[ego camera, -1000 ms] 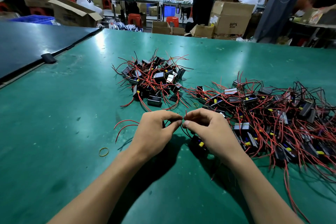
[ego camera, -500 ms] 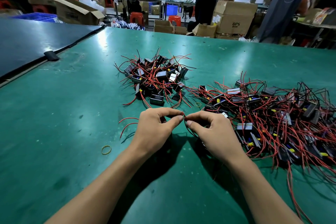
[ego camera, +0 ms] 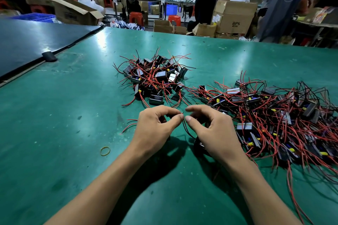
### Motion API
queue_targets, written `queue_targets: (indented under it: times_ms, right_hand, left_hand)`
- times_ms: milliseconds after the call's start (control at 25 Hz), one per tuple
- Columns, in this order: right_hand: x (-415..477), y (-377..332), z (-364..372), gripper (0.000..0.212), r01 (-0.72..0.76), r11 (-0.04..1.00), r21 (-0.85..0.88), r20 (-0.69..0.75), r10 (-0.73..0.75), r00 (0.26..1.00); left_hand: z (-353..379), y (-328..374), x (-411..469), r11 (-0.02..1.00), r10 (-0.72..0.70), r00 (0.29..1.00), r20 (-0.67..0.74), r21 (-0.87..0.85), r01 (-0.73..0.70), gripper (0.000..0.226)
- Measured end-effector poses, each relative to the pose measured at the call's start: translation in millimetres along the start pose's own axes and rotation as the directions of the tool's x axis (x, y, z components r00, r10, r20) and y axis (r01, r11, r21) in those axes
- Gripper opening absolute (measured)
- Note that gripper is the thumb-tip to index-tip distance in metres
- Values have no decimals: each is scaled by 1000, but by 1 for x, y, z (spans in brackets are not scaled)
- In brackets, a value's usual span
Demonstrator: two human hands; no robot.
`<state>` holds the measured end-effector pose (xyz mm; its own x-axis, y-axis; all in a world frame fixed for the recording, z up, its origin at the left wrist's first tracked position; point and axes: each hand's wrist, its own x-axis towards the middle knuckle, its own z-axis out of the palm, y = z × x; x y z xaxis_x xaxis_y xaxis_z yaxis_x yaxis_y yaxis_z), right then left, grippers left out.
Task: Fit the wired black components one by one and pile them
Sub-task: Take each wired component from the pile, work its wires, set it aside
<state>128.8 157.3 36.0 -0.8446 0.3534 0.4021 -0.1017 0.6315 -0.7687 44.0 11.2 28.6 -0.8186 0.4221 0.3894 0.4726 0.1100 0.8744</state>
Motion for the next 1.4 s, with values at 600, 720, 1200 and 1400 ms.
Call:
queue_targets:
  times_ms: [600,720,1200,1400]
  right_hand:
    - [2,3,-4,23,146,987,-66,30,-144,989]
    - [2,3,-4,21,140,988,-68,18,-139,990]
    - [4,13,-7,14,336,930,-150,60,-331,942]
    - [3,6,-11,13,354,888,-295,93,-341,935]
  left_hand:
    - [-2,-6,2,995,97,994,58,-2,-97,4]
    - [-2,-7,1,995,95,993,62,-20,-94,4]
    - [-2,-5,2,999,33,991,127,-41,-27,6]
    - [-3,0,1,987,134,982,133,67,-144,4]
